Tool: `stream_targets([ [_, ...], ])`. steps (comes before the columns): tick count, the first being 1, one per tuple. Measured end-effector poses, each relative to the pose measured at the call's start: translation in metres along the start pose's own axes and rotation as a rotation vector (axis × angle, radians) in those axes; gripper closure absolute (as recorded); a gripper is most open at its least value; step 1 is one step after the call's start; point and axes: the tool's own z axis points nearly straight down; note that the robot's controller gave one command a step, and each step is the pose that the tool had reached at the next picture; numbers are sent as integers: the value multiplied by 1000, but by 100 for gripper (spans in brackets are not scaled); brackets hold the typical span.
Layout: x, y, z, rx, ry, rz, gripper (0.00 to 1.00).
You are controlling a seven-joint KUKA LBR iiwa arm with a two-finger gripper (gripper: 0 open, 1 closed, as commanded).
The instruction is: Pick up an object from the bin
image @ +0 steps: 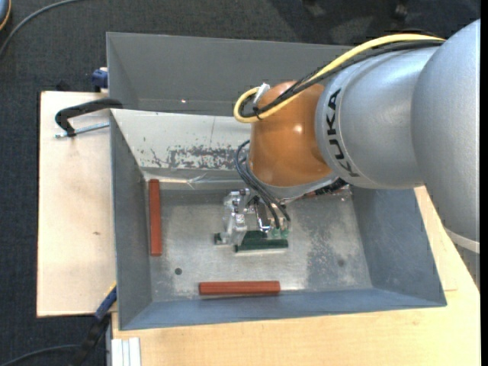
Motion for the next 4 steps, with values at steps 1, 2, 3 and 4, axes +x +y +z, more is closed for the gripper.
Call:
stream_targets([
  [1,2,-4,4,5,9,4,0],
  [2,-12,-47,74,8,16,160,0],
  [3,-13,-45,72,6,11,157,100],
  [4,-19,-12,-18,2,0,189,100],
])
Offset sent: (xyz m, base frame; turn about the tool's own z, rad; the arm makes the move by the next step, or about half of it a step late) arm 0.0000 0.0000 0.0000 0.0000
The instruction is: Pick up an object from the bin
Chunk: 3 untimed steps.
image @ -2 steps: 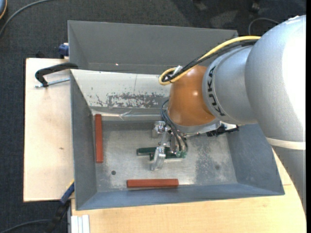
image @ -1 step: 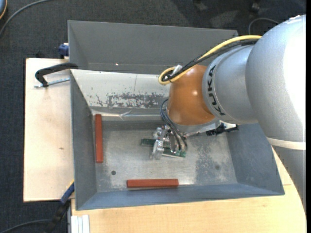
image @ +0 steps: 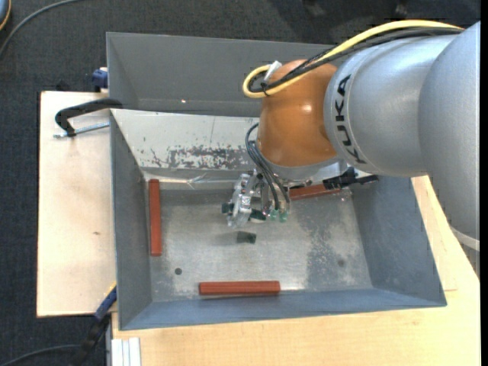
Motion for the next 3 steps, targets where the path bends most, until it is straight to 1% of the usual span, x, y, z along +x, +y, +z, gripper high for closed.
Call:
stream_targets([
  [1,13,26,-5,2,6,-21,100],
  [2,12,24,-4,4,7,-19,0],
  [3,28,-34,36,6,14,-294,0],
])
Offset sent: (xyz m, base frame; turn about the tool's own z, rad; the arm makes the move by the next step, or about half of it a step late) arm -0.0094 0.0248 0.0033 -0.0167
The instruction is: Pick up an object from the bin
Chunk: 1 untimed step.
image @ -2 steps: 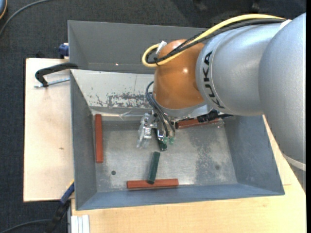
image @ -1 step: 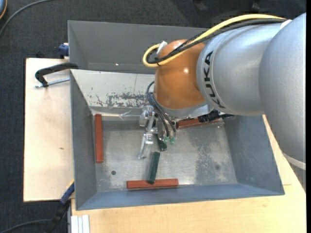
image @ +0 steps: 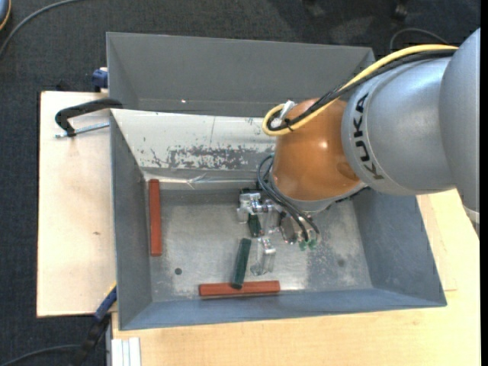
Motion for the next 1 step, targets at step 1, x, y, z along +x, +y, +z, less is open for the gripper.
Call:
stream_targets([
  [1,14,-27,53,-2,-4,-346,0],
])
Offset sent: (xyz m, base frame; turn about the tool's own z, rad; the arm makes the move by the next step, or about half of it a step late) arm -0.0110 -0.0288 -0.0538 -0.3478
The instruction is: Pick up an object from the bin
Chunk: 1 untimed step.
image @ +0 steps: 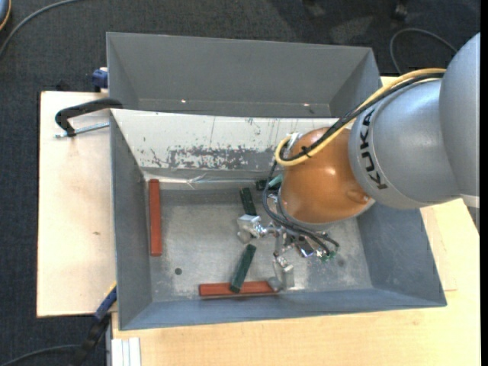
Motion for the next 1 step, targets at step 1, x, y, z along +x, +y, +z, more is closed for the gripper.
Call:
stream_targets([
  [1,-1,0,-1,0,-2,0,100],
])
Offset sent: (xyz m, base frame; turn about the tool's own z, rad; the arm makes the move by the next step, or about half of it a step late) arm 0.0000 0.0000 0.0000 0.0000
